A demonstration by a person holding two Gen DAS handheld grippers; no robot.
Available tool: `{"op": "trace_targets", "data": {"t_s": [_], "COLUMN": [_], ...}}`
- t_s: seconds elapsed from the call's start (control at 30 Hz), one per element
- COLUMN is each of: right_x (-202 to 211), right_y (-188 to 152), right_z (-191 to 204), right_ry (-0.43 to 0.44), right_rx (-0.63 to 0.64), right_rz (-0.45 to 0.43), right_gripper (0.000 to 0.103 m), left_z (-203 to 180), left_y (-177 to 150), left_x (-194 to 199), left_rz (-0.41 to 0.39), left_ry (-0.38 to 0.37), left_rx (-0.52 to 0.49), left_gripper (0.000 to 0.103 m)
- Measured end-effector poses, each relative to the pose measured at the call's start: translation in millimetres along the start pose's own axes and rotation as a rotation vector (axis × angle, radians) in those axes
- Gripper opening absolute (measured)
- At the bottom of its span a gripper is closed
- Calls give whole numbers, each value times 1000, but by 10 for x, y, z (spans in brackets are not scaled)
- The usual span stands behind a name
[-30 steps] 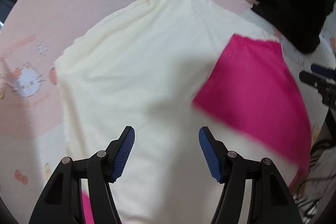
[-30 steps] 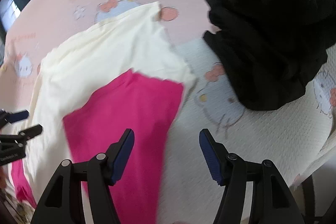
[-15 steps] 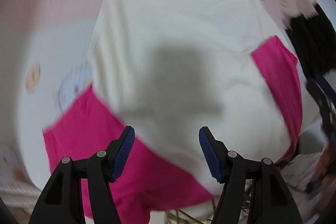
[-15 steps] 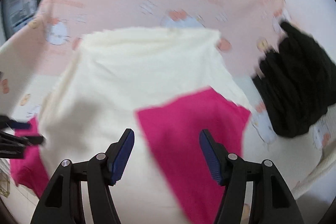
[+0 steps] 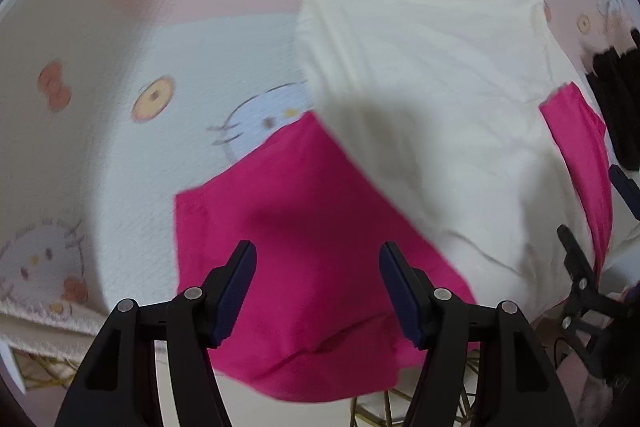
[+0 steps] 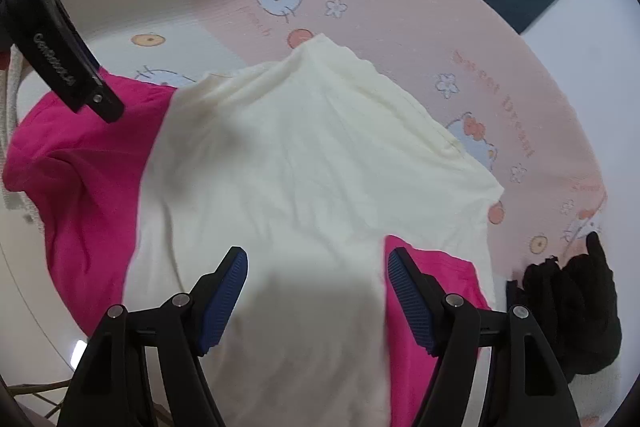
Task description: Fold clothes
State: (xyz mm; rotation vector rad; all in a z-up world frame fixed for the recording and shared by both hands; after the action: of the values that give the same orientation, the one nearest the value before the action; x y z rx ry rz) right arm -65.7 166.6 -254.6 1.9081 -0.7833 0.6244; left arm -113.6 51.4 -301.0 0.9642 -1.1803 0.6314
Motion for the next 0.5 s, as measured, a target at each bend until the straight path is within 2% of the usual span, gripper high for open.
{"op": "trace_targets", "data": {"t_s": [0.13,0.27,0.37,0.5], "right_x": [-22,-14,-25,-56], "right_y": [31,120,184,257], "right_z": [22,-190,-227,-202], "right_ry": [25,78,125,201], "right_rx": [6,-147,-211,-272], "right_rz": [-11,-77,-103,-114], "right_gripper": [72,72,72,72], "left_z": [271,558,719,808], "left_y": [-104,-225,-314,-502], "left_x": [50,128,79,-70], "left_rz": [2,-21,18,93], "left_ry": [-47,-75,-102,-238], "left_rx": [102,176,231,342], "left_gripper": [61,61,61,61]}}
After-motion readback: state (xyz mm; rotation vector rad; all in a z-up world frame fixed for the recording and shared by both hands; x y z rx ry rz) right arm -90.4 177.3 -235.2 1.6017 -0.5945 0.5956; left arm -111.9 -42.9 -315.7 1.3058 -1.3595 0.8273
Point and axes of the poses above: each gripper's, at about its wrist camera, not at the fingertips, and x roughly against the way its jaws point, z to its left, y to its top, the point moved 8 cm from there along -x, roughly the way its jaws point, and after that the axes turned 5 degrees about y, right-handed, at the moved point
